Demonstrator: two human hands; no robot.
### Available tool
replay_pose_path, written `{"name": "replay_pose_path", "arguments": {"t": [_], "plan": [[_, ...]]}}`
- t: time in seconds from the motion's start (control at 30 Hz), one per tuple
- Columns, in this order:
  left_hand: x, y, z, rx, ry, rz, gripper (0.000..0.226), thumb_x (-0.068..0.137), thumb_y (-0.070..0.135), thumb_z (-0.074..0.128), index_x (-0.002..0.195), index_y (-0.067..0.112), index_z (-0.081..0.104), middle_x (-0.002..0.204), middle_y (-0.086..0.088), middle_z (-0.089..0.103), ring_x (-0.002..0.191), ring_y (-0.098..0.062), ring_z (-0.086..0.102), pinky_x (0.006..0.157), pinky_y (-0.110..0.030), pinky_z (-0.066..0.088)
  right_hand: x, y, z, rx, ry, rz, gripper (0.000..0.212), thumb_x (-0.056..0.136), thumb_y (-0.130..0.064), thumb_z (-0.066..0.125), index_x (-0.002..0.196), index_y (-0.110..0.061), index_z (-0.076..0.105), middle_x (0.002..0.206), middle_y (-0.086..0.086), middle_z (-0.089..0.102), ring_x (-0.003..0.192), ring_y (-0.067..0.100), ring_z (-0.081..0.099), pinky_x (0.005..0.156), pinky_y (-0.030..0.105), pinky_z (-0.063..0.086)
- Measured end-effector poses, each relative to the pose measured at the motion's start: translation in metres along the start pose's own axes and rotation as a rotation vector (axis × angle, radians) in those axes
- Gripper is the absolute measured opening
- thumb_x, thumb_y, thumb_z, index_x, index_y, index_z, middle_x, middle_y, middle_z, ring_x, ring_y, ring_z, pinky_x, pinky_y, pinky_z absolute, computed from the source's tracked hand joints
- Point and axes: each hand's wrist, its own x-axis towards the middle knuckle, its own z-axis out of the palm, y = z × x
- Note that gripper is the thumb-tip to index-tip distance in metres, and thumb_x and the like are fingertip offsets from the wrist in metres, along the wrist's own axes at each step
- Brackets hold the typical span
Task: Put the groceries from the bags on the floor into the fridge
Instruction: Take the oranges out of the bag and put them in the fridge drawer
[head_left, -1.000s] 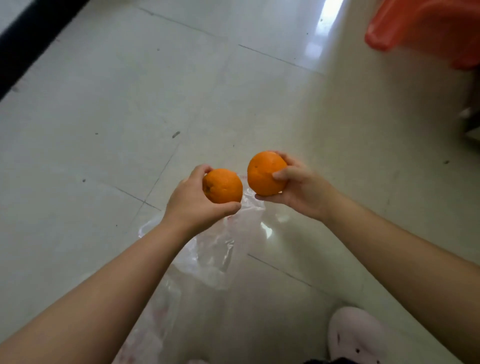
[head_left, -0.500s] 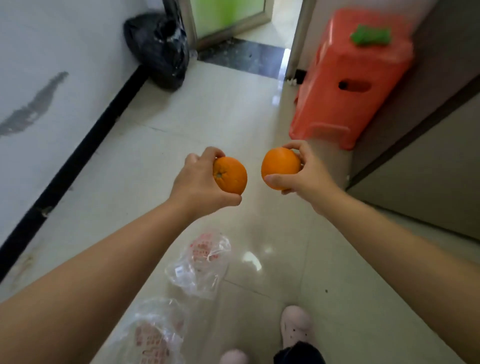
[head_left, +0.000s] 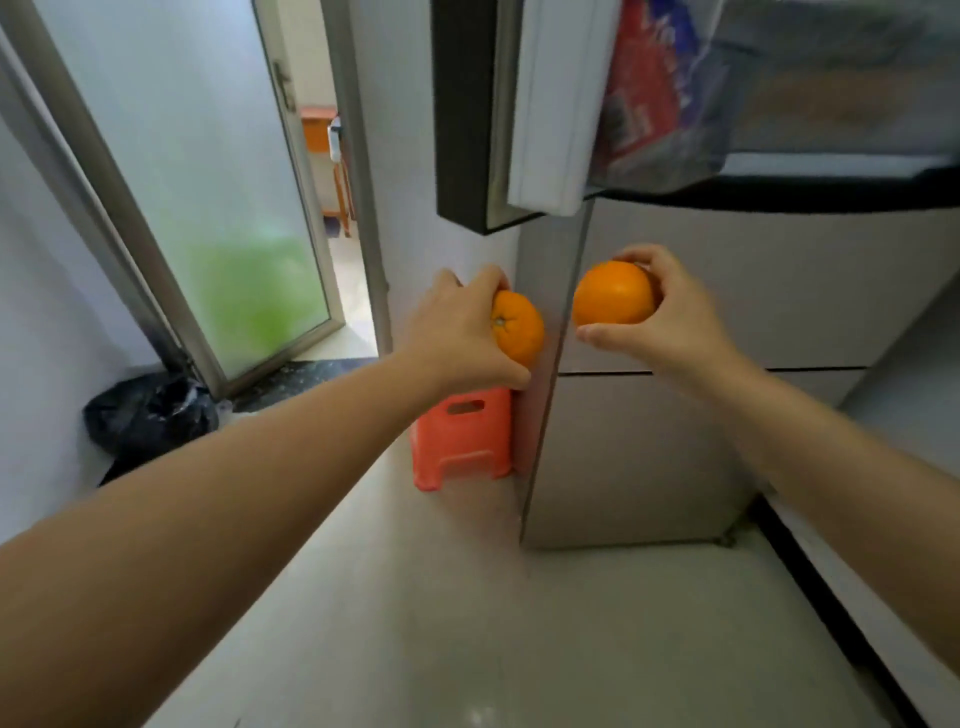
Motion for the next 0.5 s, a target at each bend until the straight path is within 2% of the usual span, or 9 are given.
{"name": "replay_pose_path", "arguments": {"t": [0.1, 0.2, 0.3, 0.4, 0.5], "plan": [[0.025, 0.07, -0.01, -0.007, 0.018, 0.106, 0.071, 0.065, 0.03, 0.078, 0.125, 0.022, 0.04, 0.105, -0.001, 0.029, 0.094, -0.021, 0.041, 0.078, -0.03, 0.04, 0.009, -0.005, -0.084, -0.029, 0.127, 0.001, 0.067, 0.071, -0.013, 0.076, 0.128, -0.018, 0.041, 0.114, -0.007, 0.037, 0.103, 0.013, 0.042, 0.081, 0.029, 0.041], [0.054, 0.135, -0.014, 0.038, 0.022, 0.2, 0.071, 0.063, 0.033, 0.079, 0.122, 0.022, 0.04, 0.105, -0.002, 0.03, 0.094, -0.023, 0.043, 0.081, -0.032, 0.042, 0.021, 0.001, -0.16, -0.046, 0.212, -0.013, 0.066, 0.073, -0.011, 0.075, 0.128, -0.019, 0.041, 0.117, -0.006, 0.035, 0.104, 0.015, 0.041, 0.083, 0.032, 0.042], [0.089, 0.201, -0.015, 0.056, 0.057, 0.273, 0.068, 0.063, 0.034, 0.078, 0.119, 0.021, 0.041, 0.104, -0.003, 0.032, 0.091, -0.023, 0.041, 0.076, -0.03, 0.04, 0.045, 0.011, -0.228, -0.13, 0.244, -0.071, 0.067, 0.073, -0.011, 0.075, 0.129, -0.02, 0.041, 0.12, -0.005, 0.036, 0.104, 0.015, 0.041, 0.084, 0.031, 0.04], [0.129, 0.266, -0.016, 0.005, 0.105, 0.287, 0.068, 0.066, 0.035, 0.077, 0.122, 0.022, 0.04, 0.106, -0.001, 0.031, 0.094, -0.021, 0.04, 0.077, -0.032, 0.04, 0.083, 0.02, -0.288, -0.165, 0.273, -0.111, 0.066, 0.073, -0.011, 0.075, 0.13, -0.019, 0.042, 0.116, -0.006, 0.037, 0.102, 0.014, 0.041, 0.083, 0.03, 0.038], [0.173, 0.32, -0.009, -0.04, 0.165, 0.25, 0.067, 0.067, 0.034, 0.076, 0.122, 0.021, 0.041, 0.108, -0.004, 0.033, 0.1, -0.026, 0.046, 0.078, -0.032, 0.041, 0.124, 0.032, -0.338, -0.151, 0.283, -0.131, 0.066, 0.073, -0.011, 0.075, 0.129, -0.018, 0.042, 0.113, -0.006, 0.037, 0.1, 0.016, 0.044, 0.083, 0.031, 0.043]]}}
